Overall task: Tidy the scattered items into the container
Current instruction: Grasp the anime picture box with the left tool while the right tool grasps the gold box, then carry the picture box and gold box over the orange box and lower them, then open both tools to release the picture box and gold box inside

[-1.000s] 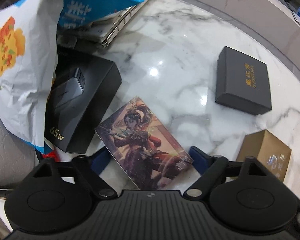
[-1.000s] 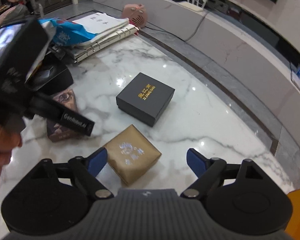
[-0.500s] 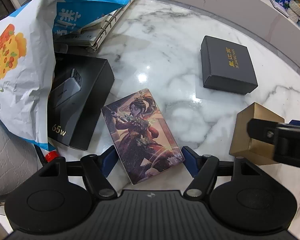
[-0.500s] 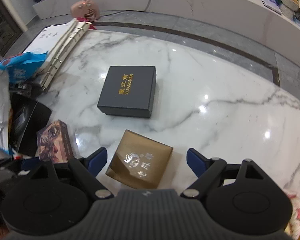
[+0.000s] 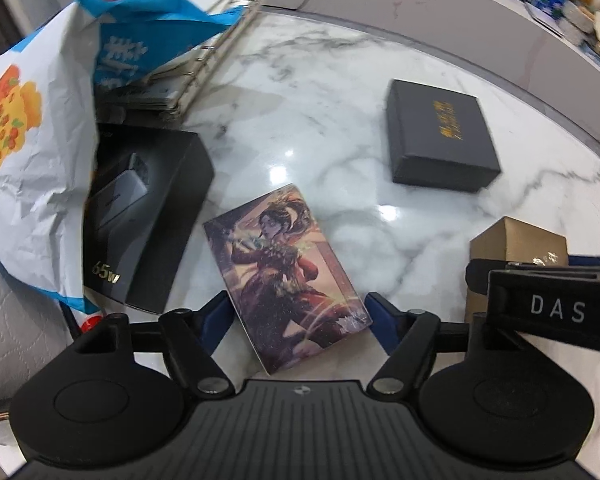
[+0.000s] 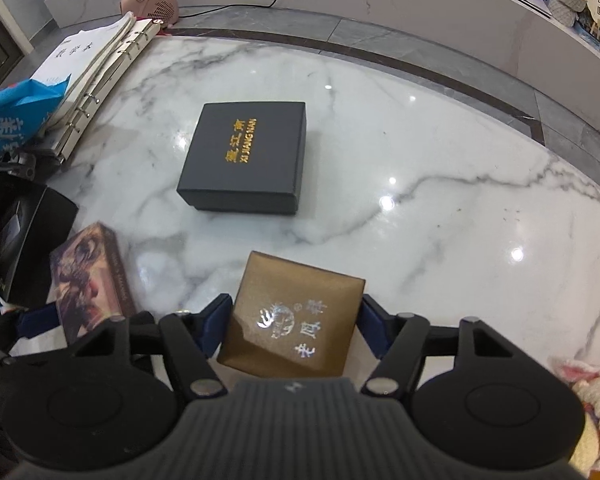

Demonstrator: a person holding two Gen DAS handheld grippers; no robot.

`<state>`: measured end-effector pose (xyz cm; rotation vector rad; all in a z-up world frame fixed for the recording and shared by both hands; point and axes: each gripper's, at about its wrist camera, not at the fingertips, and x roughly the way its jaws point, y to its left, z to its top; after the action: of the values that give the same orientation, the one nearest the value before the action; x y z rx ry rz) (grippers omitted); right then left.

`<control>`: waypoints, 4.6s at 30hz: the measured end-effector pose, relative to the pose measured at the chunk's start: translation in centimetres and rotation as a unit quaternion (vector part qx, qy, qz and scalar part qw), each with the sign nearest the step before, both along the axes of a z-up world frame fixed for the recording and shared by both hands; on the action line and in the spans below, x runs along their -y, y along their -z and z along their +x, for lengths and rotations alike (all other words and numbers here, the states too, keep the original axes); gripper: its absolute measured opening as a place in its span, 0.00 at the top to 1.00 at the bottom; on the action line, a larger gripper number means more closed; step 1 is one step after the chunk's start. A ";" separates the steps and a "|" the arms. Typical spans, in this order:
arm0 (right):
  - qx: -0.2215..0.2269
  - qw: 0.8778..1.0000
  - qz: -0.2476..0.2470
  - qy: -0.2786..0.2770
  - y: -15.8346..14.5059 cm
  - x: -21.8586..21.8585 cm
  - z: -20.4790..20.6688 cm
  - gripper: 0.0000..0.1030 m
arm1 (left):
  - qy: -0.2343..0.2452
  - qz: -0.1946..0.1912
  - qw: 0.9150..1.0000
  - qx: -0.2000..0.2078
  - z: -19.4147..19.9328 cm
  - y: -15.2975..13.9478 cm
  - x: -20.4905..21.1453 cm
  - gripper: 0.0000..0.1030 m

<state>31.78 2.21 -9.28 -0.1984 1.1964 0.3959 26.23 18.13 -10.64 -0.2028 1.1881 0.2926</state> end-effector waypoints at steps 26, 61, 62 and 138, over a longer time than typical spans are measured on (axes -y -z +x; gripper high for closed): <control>0.027 0.999 0.010 0.013 -3.8 10.6 -4.2 0.34 | 0.051 -0.030 0.998 0.037 -4.1 -2.8 1.7 0.29; 0.101 0.993 0.024 0.057 -13.7 21.2 -7.1 0.34 | 0.150 -0.003 0.984 0.095 -1.9 -13.7 12.5 0.31; 0.103 0.993 0.022 0.061 -13.8 21.7 -7.0 0.34 | 0.156 -0.003 0.983 0.096 -1.7 -13.9 13.0 0.31; 0.087 0.979 0.042 0.177 -7.8 42.4 2.1 0.35 | 0.359 -0.116 0.923 0.079 14.5 -9.8 45.3 0.31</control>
<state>33.87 -40.22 -1.44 0.0541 1.0153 0.1126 40.72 -27.21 -0.81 0.0145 1.0578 -0.5043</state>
